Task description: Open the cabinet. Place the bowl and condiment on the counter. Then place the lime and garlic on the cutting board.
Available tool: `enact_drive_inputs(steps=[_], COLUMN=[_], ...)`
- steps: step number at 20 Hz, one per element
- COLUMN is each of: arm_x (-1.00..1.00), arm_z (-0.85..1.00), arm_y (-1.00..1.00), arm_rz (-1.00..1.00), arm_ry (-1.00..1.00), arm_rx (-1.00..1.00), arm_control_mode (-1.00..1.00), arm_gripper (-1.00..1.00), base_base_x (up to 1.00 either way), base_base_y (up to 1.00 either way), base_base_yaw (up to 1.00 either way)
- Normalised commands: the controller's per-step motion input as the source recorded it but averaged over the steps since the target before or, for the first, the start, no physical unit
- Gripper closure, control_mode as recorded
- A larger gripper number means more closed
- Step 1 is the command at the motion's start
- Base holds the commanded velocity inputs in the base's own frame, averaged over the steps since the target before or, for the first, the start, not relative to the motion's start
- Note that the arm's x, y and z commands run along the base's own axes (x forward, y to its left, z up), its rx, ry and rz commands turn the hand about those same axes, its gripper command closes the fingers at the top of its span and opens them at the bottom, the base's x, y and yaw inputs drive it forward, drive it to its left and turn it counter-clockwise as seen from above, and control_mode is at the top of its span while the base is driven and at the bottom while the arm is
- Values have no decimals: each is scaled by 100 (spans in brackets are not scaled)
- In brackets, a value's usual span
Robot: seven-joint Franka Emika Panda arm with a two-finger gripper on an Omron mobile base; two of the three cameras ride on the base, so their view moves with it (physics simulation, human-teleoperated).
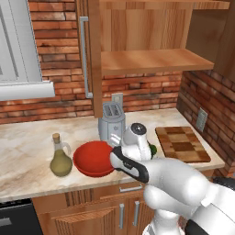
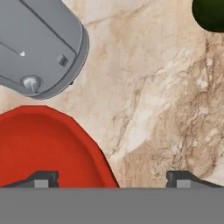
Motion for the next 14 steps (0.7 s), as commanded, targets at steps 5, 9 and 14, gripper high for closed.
enact_drive_inputs(steps=[5,9,14], arm_x=[-27,-19,-16], arm_z=[43,29,19], arm_y=[-40,-41,-27], arm_rz=[0,0,-5], arm_ry=[-7,-1,0], arm_rx=[11,9,1], arm_control_mode=[-100,-100,-100], arm_gripper=[-100,-100,-100], base_base_x=[0,0,0], base_base_y=[0,0,0], base_base_yaw=[0,0,0])
